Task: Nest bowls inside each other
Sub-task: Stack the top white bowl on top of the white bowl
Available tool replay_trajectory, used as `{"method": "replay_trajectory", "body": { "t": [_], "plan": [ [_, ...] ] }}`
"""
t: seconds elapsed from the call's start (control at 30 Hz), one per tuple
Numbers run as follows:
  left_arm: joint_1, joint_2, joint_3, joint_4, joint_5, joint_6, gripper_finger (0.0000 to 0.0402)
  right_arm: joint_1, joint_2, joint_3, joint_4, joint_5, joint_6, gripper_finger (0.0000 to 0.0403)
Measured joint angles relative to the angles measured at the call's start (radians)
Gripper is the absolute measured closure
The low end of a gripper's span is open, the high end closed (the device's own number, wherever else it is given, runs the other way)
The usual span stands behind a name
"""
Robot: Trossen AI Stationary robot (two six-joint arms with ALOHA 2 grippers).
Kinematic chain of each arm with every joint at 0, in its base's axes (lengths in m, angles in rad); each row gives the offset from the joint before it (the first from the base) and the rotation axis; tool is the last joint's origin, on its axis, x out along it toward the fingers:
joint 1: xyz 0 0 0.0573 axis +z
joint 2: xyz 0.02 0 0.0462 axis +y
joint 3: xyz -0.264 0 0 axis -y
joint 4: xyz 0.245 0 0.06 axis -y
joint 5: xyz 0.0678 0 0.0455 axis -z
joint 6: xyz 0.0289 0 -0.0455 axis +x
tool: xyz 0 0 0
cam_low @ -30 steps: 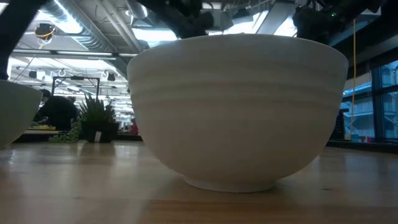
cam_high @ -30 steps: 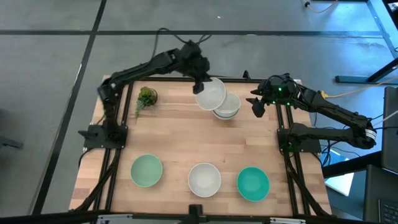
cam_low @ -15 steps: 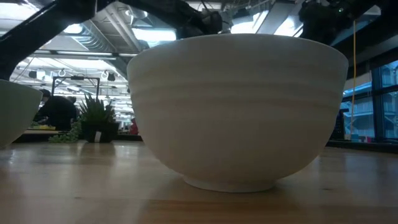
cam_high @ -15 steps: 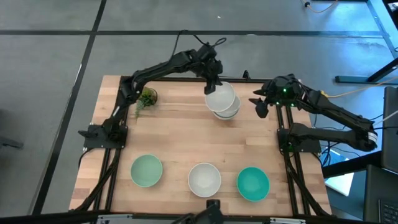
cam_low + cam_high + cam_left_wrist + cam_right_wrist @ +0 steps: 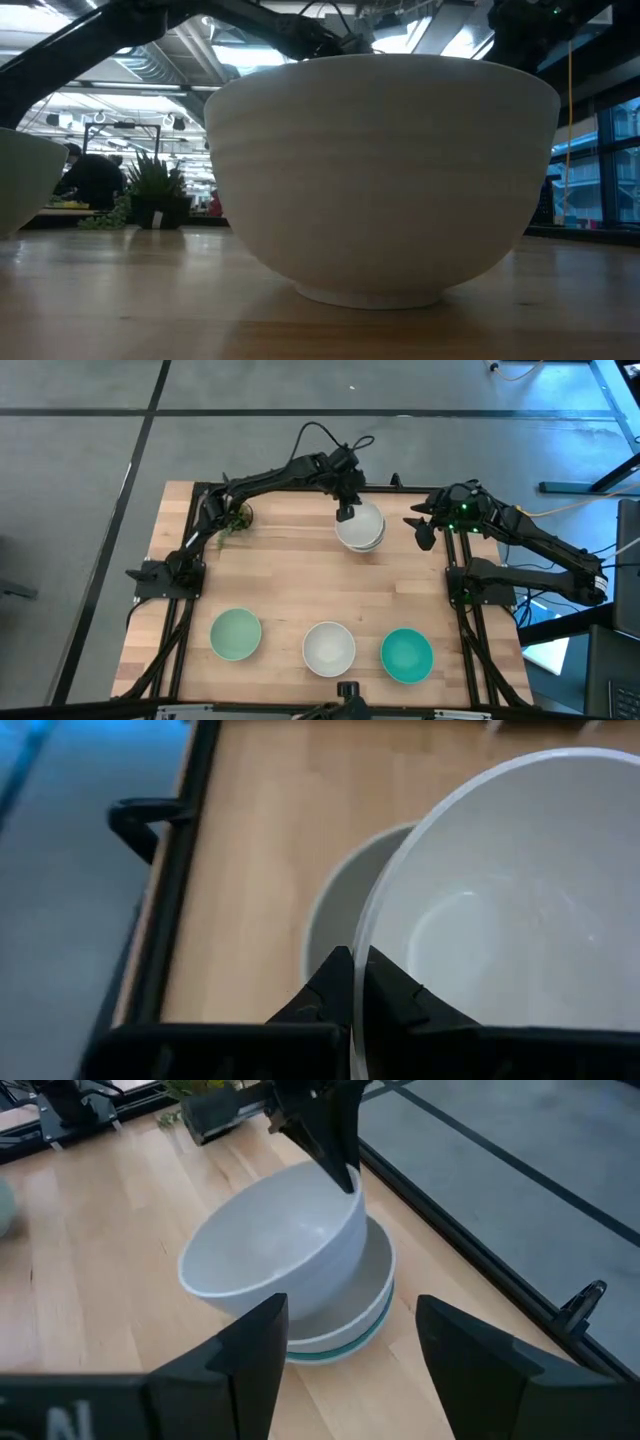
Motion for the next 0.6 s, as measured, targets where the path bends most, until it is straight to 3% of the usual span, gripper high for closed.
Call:
{"method": "replay_trajectory", "body": {
  "t": [0.6],
  "plan": [
    [0.015,0.027,0.0,0.03,0.007,-0.074,0.0401,0.0,0.0,0.0,0.0,0.0,-0.001,0.0181]
  ]
}}
